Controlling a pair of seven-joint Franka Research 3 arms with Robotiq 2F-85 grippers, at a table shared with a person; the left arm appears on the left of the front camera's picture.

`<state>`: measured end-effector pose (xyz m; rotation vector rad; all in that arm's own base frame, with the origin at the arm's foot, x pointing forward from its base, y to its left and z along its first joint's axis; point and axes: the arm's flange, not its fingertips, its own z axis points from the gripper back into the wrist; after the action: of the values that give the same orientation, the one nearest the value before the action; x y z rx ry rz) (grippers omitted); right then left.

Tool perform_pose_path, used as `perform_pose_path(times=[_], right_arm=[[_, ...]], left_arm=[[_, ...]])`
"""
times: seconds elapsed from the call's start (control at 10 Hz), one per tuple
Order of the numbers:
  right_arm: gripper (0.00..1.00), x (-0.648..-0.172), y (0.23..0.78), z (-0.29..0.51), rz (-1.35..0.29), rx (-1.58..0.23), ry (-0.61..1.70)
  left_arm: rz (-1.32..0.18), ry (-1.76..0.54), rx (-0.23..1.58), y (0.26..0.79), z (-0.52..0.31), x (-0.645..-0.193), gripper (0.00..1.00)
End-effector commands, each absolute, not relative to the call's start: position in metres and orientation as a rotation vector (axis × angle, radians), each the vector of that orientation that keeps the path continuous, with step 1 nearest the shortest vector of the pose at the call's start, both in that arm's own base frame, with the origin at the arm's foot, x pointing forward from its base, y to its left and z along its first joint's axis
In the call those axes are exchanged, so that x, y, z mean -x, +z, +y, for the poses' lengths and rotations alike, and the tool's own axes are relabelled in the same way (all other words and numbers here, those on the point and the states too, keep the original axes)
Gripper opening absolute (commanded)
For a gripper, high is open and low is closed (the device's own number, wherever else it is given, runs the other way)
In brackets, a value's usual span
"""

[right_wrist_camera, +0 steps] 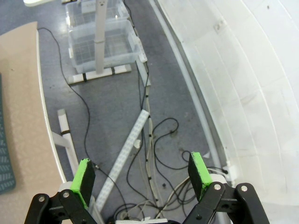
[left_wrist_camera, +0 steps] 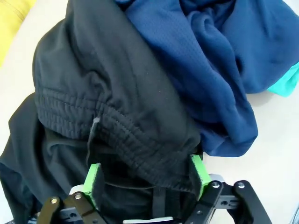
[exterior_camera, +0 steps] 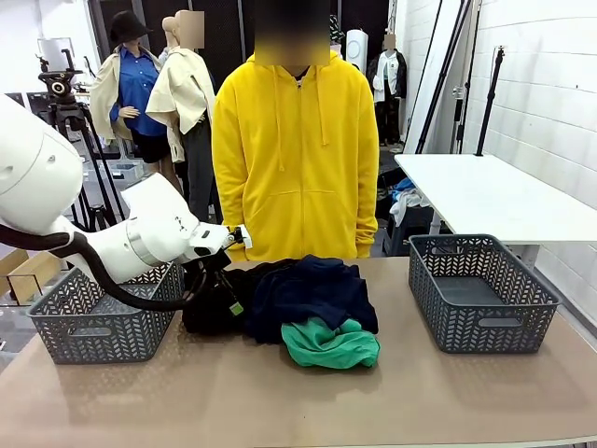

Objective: Sort the tops and bottoms.
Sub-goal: Lift clothes from the center of the table with your left hand.

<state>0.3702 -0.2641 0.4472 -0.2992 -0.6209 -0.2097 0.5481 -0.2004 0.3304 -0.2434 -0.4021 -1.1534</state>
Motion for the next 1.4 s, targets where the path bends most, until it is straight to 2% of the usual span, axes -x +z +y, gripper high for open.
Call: perform_pose_path(times=[0.0,0.3,0.4,0.9,1.3], right_arm=[[1.00,-0.370,0.447,-0.265,-0.615,0.301,-0.201],[1.00,-0.370,0.447,-0.265,-0.615,0.301,-0.201],[1.00,-0.370,0.447,-0.265,-0.615,0.301,-0.201],[1.00,-0.370,0.447,-0.265,-0.615,0.301,-0.201],[1.00,-0.370,0.447,-0.265,-0.615,0.301,-0.201]], left_arm=[[-0.380,-1.173,0.242,0.329,-0.201,-0.552,0.74],[-0.378,-1.174,0.242,0.329,-0.202,-0.551,0.15],[-0.375,-1.174,0.247,0.329,-0.203,-0.550,0.00],[-0.379,-1.168,0.288,0.336,-0.202,-0.547,0.00],[-0.505,-1.221,0.197,0.415,-0.193,-0.546,0.00]])
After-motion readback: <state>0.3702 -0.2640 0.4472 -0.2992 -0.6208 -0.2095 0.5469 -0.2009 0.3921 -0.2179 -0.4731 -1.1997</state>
